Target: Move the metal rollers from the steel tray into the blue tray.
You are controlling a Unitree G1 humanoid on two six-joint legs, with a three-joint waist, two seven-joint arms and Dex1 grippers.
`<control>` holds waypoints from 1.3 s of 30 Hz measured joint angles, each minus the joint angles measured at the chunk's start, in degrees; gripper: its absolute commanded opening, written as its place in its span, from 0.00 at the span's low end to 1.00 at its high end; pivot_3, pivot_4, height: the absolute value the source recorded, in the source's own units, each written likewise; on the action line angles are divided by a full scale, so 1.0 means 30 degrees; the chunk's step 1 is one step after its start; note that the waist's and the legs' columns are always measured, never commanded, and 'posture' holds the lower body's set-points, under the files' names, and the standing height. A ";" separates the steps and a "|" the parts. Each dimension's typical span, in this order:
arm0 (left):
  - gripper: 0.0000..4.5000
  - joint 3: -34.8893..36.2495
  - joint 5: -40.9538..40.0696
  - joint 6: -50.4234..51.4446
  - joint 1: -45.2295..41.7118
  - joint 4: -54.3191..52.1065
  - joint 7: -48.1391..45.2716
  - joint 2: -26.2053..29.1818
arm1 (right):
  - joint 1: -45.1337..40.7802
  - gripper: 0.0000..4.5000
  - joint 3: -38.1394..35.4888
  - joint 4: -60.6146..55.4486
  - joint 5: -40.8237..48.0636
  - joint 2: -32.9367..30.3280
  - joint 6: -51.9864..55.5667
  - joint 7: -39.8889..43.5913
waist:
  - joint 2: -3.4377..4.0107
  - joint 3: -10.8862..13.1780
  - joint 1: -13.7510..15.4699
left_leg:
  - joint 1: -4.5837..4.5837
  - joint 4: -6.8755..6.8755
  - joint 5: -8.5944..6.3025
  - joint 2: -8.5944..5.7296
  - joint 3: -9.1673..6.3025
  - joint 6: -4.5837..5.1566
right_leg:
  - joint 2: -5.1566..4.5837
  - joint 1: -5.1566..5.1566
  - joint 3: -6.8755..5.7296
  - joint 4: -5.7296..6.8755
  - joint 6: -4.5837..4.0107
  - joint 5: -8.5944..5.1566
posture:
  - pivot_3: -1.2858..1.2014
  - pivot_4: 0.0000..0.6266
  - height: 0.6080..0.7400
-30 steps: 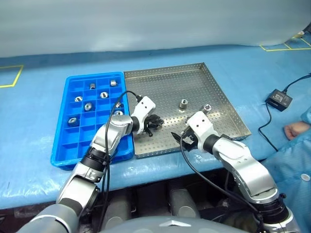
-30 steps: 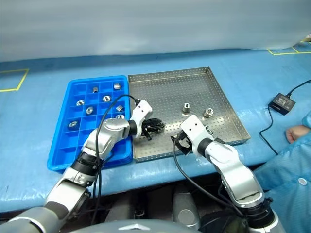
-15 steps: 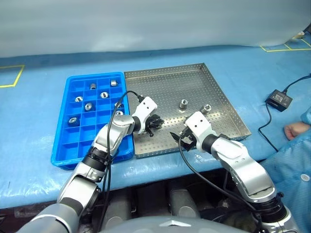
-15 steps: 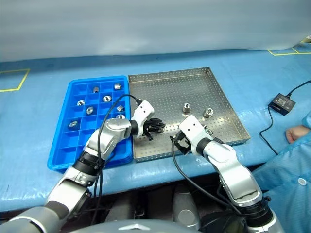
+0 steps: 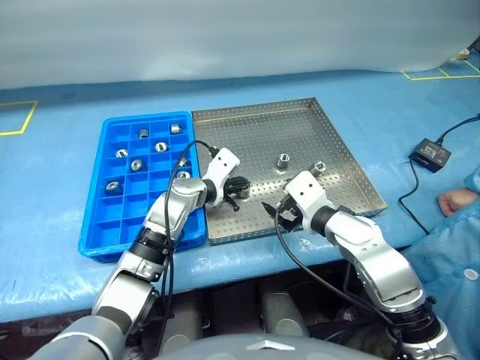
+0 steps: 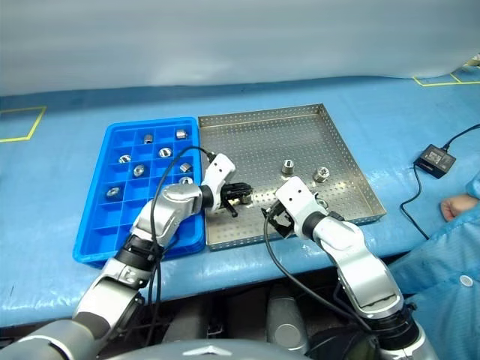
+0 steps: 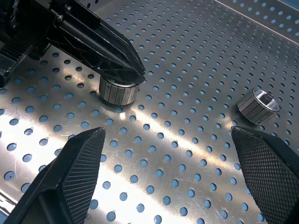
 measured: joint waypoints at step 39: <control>0.16 1.0971 -0.2969 0.9683 1.2648 -1.8895 0.8743 0.3611 | -0.2682 1.00 0.0183 0.3224 0.3527 0.1242 -0.1516 0.3592 | -0.0162 -0.0042 0.3213 | 0.0078 -0.0109 -0.0011 0.0016 -0.0054 -0.0193 | 0.0009 -0.0029 -0.0074 -0.0028 -0.0071 -0.0029 | 0.55 0.24 1.00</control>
